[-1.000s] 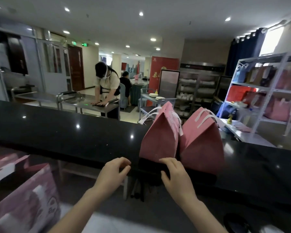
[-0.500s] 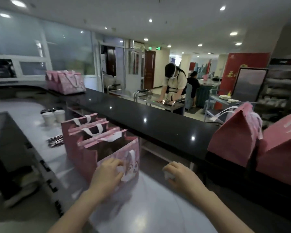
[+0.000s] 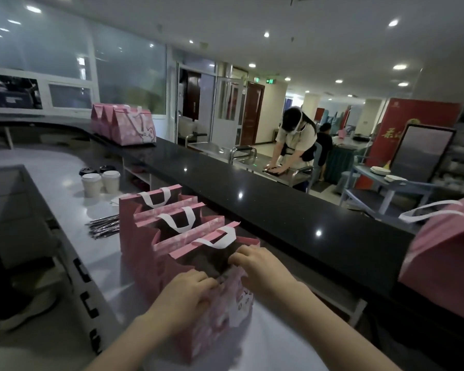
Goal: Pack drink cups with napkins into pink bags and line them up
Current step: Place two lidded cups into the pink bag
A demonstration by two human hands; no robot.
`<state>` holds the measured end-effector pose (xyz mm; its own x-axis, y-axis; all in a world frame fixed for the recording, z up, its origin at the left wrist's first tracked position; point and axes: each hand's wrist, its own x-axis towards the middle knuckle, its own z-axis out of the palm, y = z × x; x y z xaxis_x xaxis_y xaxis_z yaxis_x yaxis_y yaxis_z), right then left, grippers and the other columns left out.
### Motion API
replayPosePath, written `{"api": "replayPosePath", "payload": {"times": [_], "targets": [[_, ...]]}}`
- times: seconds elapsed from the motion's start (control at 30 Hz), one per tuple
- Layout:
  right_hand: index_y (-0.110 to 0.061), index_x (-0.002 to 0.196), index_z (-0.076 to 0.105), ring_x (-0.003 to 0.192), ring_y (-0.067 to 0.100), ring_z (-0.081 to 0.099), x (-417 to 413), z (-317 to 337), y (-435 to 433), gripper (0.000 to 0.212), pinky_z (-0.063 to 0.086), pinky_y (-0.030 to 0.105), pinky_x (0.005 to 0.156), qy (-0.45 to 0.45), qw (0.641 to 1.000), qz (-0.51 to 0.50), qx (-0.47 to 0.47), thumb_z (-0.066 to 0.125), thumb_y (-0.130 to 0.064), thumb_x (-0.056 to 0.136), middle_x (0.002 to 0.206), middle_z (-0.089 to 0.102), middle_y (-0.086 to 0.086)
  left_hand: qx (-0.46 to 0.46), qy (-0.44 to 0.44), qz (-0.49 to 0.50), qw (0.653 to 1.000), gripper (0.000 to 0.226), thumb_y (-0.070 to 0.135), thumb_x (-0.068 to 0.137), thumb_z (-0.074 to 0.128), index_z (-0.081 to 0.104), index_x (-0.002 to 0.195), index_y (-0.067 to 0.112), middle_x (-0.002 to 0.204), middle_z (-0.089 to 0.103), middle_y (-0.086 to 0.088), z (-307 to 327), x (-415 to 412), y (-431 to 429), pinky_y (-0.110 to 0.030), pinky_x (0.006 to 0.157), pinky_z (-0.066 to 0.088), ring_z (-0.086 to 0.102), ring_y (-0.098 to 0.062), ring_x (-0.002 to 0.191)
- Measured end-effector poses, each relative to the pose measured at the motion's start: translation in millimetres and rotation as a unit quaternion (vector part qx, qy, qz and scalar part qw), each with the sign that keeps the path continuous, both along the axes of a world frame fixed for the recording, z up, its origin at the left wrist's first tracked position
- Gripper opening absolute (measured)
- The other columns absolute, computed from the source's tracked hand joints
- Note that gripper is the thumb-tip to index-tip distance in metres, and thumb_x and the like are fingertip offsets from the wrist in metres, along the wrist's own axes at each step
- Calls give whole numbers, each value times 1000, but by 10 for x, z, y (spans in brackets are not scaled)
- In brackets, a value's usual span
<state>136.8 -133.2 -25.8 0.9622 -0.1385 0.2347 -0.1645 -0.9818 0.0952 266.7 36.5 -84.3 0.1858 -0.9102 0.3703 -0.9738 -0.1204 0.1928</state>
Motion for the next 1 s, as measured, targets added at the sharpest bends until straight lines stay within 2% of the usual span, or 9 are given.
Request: {"api": "replayPosePath", "payload": {"times": [0.1,0.17,0.27,0.37,0.47,0.53,0.73,0.9,1.0], "targets": [[-18,116,62,101,26,54,166,-81,-59,40,43,38,91,74,996,12,-40,57,-5,79,109,59,5,-39,15,-46,998,31,19,79,68,70,109,26,95,66,8,-20,79,71,-21,82,44,61,-15,85],[-16,109,64,97,28,55,174,-128,-104,33,44,37,88,110,993,14,-49,57,-3,80,101,60,6,-43,49,-66,996,25,21,82,69,71,106,26,94,66,9,-2,114,118,-16,80,40,60,-13,86],[-13,104,66,95,29,59,66,-146,-175,26,43,33,74,123,992,-4,-23,56,-5,82,98,63,8,-55,77,-90,991,20,21,85,69,72,104,25,94,66,10,26,125,143,-18,76,43,59,-12,85],[-16,103,67,93,28,60,-209,-138,-209,23,46,35,71,106,994,-28,4,55,-11,83,97,66,6,-62,82,-100,990,20,16,78,77,75,96,23,86,67,11,81,20,88,-16,72,46,61,-11,78],[-17,100,65,92,27,59,-626,-142,-219,20,51,39,73,105,993,-55,12,51,-14,86,96,65,5,-49,91,-121,987,20,13,75,80,76,93,22,84,67,11,118,-166,-46,-14,75,45,61,-10,77],[-17,100,65,91,26,61,-955,-154,-219,19,50,35,72,102,992,-71,20,51,-15,87,96,66,4,-37,101,-129,986,20,13,78,77,75,95,23,88,66,12,127,-335,-168,-10,79,41,59,-6,83],[-14,104,60,95,29,60,-2129,-115,-167,19,50,42,75,106,980,-167,28,48,-12,89,102,64,7,-19,101,-168,980,18,14,81,71,73,97,23,91,57,16,126,-1185,-613,-7,74,37,46,5,80],[-13,108,58,98,26,59,-3168,-129,-144,21,49,41,78,83,966,-243,38,45,-14,92,105,64,5,-12,112,-203,973,18,11,81,70,71,94,24,89,55,17,103,-2073,-929,-12,74,44,47,5,82],[-14,103,59,95,26,59,-3715,-193,-147,19,48,40,74,75,955,-284,41,46,-13,89,103,64,4,-10,116,-221,968,20,10,81,67,71,94,24,90,56,15,69,-2581,-1093,-19,77,48,52,-1,86]]}}
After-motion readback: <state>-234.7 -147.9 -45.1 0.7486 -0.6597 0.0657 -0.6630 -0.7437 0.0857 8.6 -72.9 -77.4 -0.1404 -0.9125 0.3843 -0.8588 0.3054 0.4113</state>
